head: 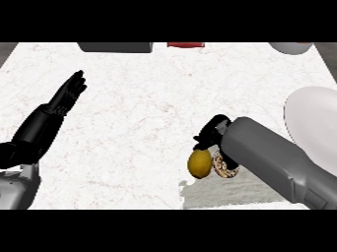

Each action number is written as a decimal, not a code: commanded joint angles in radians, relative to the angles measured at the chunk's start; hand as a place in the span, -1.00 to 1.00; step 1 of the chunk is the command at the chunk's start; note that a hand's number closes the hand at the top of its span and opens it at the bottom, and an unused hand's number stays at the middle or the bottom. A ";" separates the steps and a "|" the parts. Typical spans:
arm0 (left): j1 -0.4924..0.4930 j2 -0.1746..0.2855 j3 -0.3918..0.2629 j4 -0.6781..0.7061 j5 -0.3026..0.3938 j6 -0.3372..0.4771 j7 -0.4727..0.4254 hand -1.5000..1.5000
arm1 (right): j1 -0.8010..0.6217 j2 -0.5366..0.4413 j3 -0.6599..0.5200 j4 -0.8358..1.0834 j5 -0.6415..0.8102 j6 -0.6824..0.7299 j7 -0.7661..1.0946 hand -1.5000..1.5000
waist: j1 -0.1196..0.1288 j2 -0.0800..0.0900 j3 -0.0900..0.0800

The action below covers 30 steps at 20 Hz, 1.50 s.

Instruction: Pick the cupcake from the placemat and place it in the plate

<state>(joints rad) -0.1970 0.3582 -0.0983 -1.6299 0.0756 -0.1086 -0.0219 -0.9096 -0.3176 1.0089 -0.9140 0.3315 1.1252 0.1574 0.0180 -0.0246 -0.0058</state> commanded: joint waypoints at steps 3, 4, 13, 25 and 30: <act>0.030 -0.038 -0.040 0.004 -0.039 0.012 -0.034 0.00 | 0.098 -0.037 0.076 -0.045 0.022 0.008 -0.161 1.00 | -0.002 0.032 0.007; 0.014 -0.003 0.001 -0.043 0.004 -0.011 0.022 0.00 | 0.090 0.031 0.050 0.022 0.026 -0.019 -0.114 1.00 | 0.009 0.030 0.007; 0.104 0.007 0.073 0.033 -0.011 0.045 0.003 0.00 | 0.212 -0.186 -0.130 -0.405 0.204 -0.667 0.019 1.00 | -0.204 -0.060 0.017; 0.182 0.024 0.128 -0.007 -0.003 0.069 -0.018 0.00 | 0.588 -0.494 -0.280 -0.936 0.271 -1.110 -0.042 1.00 | -0.268 -0.044 0.012; 0.207 0.035 0.135 -0.051 0.014 0.049 -0.028 0.00 | 0.784 -0.649 -0.425 -1.109 0.246 -1.265 -0.030 1.00 | -0.231 -0.027 0.010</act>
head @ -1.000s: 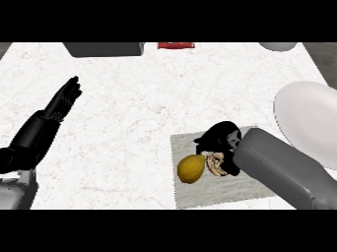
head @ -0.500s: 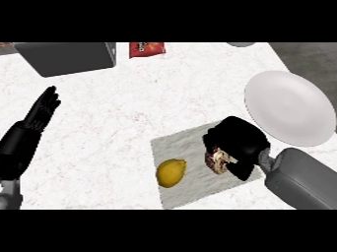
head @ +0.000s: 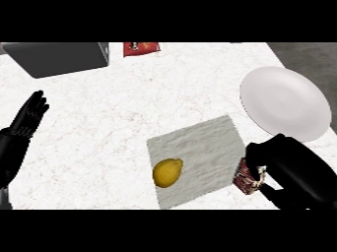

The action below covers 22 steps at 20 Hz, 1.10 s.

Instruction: Pick the cupcake from the placemat and place it in the plate

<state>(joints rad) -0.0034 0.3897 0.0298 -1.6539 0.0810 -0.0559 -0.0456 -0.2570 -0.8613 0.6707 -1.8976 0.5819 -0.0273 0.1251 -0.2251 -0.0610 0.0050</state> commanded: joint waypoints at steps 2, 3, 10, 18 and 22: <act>-0.004 0.007 0.003 -0.044 0.013 -0.009 0.018 0.00 | 0.229 -0.152 -0.137 -0.152 0.003 -0.192 -0.007 1.00 | 0.022 0.019 0.001; 0.017 0.005 0.004 -0.020 0.003 -0.011 -0.016 0.00 | 0.242 -0.174 -0.184 -0.210 -0.026 -0.208 0.000 1.00 | 0.021 0.019 -0.002; -0.009 -0.001 -0.041 -0.093 0.012 -0.045 0.028 0.00 | 0.582 -0.265 -0.390 -0.298 -0.062 -0.413 -0.016 1.00 | 0.109 0.038 -0.003; -0.092 -0.046 -0.088 0.028 -0.040 -0.069 -0.046 0.00 | 0.725 -0.228 -0.656 -0.109 -0.362 -0.443 -0.327 1.00 | 0.190 0.058 -0.004; -0.148 -0.055 -0.086 0.003 -0.019 -0.091 0.013 0.00 | 0.613 -0.098 -0.650 0.092 -0.392 -0.428 -0.445 1.00 | 0.223 0.062 -0.004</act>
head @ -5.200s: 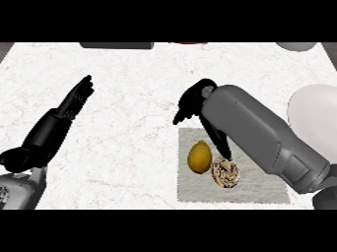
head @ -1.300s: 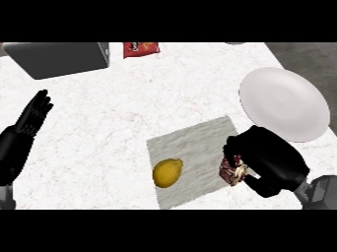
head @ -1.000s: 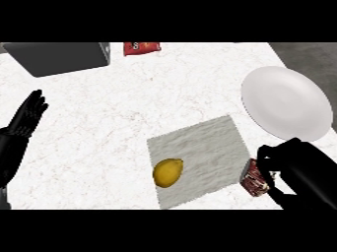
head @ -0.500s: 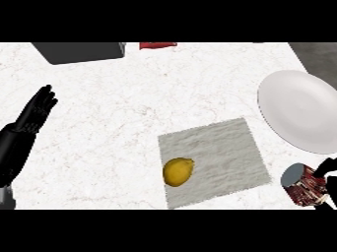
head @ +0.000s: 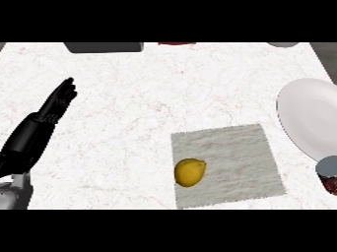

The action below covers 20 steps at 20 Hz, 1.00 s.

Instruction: Pick the cupcake from the placemat and place it in the plate

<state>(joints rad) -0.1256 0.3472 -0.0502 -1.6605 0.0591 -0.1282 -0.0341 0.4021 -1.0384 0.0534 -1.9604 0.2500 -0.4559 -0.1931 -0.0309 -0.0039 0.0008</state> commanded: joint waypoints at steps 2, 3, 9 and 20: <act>-0.062 -0.014 0.012 0.009 0.002 -0.019 0.024 0.00 | -0.121 0.104 -0.046 0.203 -0.038 0.031 -0.100 1.00 | 0.032 0.005 0.000; -0.021 -0.011 0.010 -0.017 -0.003 -0.033 0.012 0.00 | -0.136 0.104 -0.070 0.234 -0.048 0.072 -0.128 1.00 | 0.033 0.004 0.000; -0.015 -0.044 -0.021 0.013 -0.037 -0.042 -0.021 0.00 | -0.392 0.122 -0.034 0.531 0.071 0.120 -0.123 1.00 | 0.051 0.008 0.000; -0.071 -0.039 0.026 0.009 -0.022 -0.065 0.035 0.00 | -0.693 0.306 0.024 1.188 0.165 0.200 -0.327 -1.00 | 0.050 0.009 0.001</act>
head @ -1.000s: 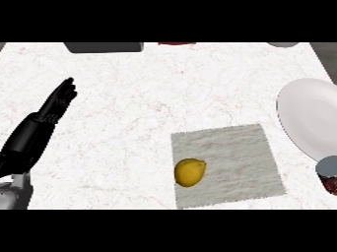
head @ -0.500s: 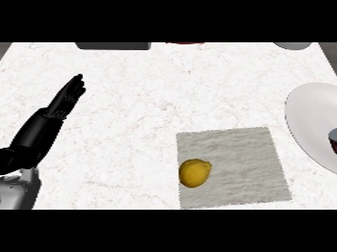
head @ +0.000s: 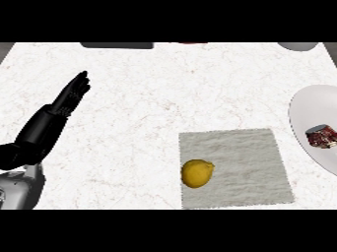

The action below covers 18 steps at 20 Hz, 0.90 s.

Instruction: Pick the cupcake from the placemat and place it in the plate

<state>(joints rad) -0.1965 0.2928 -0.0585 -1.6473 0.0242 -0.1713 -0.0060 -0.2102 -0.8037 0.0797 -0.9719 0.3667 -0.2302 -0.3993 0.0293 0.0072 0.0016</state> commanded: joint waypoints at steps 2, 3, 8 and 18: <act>-0.011 -0.016 0.008 0.040 -0.014 -0.010 -0.021 0.00 | -0.170 0.070 -0.043 0.306 0.036 -0.022 -0.226 -1.00 | -0.010 -0.001 0.000; -0.019 -0.015 0.029 0.035 -0.007 -0.002 -0.001 0.00 | -0.140 0.114 -0.046 0.269 0.028 -0.054 -0.229 -1.00 | -0.017 -0.003 0.000; -0.008 -0.040 -0.001 -0.018 -0.041 0.021 0.038 0.00 | -0.211 0.095 -0.134 0.359 -0.071 0.066 -0.400 -1.00 | -0.019 -0.005 0.000; 0.037 -0.005 0.047 -0.004 -0.004 -0.038 -0.023 0.00 | -0.210 0.040 -0.259 0.427 -0.314 0.566 -0.506 -1.00 | -0.028 -0.005 0.000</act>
<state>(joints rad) -0.1574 0.2825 -0.0177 -1.6600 0.0152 -0.1952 -0.0182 -0.4268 -0.7314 -0.1358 -0.5937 0.1391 0.1351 -0.8736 0.0051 0.0008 0.0009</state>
